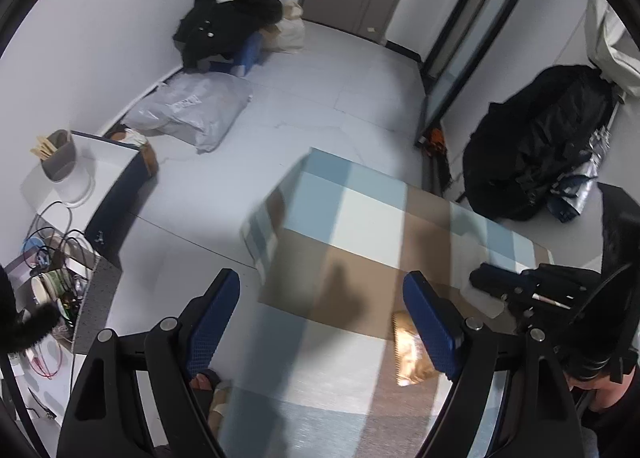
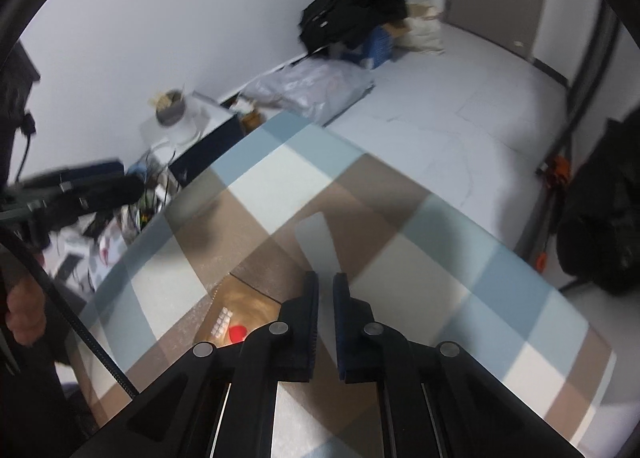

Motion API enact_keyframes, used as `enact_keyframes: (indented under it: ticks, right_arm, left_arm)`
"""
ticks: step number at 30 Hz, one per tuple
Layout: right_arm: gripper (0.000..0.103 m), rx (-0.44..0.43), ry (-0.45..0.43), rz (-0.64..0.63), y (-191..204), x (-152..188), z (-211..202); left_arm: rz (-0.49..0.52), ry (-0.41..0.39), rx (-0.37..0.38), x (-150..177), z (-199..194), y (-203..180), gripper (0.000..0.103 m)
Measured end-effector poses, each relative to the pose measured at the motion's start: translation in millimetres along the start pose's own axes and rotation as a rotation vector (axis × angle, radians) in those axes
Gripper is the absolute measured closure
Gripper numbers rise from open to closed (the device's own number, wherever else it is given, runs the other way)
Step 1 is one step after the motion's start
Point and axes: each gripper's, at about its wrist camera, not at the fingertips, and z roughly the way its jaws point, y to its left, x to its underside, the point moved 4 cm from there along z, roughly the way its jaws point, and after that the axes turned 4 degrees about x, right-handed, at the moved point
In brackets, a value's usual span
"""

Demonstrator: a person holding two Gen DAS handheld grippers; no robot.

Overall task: Collect trash
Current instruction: 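Lower the right tool and grasp the white foam strip, then grasp the second gold packet with the left tool while the right tool holds the foam strip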

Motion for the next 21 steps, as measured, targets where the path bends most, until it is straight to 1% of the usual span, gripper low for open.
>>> enact_keyframes:
  ticks: [3,8,12,14,15,17,21]
  right_arm:
    - [0.097,-0.008,-0.057,0.065,-8.2,3.7,-23.2]
    - [0.097,0.004,-0.135,0.121,-17.0,16.8,-60.8]
    - [0.097,0.003,-0.194,0.171,-22.5,33.7,-89.1]
    - [0.097,-0.001,-0.215,0.200,-25.6,42.3,-98.4]
    - [0.097,-0.002,-0.228,0.214,-26.8,47.0,-103.1]
    - [0.097,-0.025,-0.257,0.263,-30.2,60.5,-112.1]
    - [0.097,-0.029,-0.293,0.335,-32.6,85.6,-122.9]
  left_arm:
    - [0.025,0.032,0.022,3.5,5.5,-10.9,0.022]
    - [0.081,0.101,0.058,12.2,17.8,-26.5,0.022]
    - [0.175,0.146,0.029,23.1,28.3,-45.5,0.022]
    - [0.198,0.148,0.031,27.1,30.3,-52.2,0.022]
    - [0.222,0.163,0.020,29.5,33.8,-57.1,0.022]
    - [0.245,0.177,0.012,33.3,36.3,-62.0,0.022]
    - [0.278,0.228,-0.005,39.9,45.4,-68.5,0.022]
